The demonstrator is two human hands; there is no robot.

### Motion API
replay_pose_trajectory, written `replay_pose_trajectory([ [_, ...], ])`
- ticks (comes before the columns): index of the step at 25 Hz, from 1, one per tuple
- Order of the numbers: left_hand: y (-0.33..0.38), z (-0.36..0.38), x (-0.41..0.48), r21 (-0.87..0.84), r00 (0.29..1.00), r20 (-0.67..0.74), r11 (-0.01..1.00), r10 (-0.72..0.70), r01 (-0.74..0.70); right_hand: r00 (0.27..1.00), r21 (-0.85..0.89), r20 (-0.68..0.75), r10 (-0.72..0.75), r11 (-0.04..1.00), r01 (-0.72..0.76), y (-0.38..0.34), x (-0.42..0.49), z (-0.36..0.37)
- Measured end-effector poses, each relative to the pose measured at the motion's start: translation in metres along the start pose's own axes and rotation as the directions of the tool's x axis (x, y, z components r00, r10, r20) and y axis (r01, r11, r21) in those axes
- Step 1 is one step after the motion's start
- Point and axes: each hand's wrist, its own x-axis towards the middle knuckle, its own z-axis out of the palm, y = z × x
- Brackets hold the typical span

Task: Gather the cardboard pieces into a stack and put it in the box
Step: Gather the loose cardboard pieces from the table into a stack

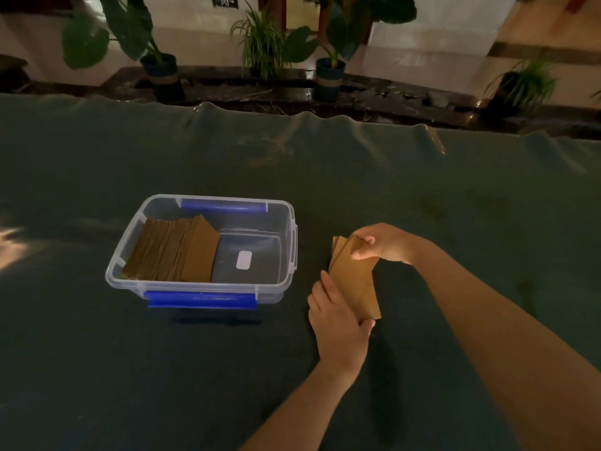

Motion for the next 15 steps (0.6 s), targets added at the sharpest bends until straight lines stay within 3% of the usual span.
replay_pose_trajectory([
  [9, -0.005, 0.007, -0.002, 0.124, 1.0, 0.002, 0.992, 0.018, -0.018, 0.973, -0.242, 0.169, 0.157, 0.964, -0.114, -0.003, 0.006, -0.013],
  [13, -0.012, -0.002, -0.013, 0.095, 0.994, 0.033, 0.989, 0.107, -0.11, 0.974, -0.147, 0.186, 0.13, 0.984, -0.103, 0.004, -0.024, -0.016],
  [15, -0.016, -0.008, -0.024, 0.039, 0.997, 0.037, 0.997, 0.071, -0.072, 0.989, -0.051, 0.13, 0.072, 0.997, -0.066, 0.018, -0.045, -0.006],
])
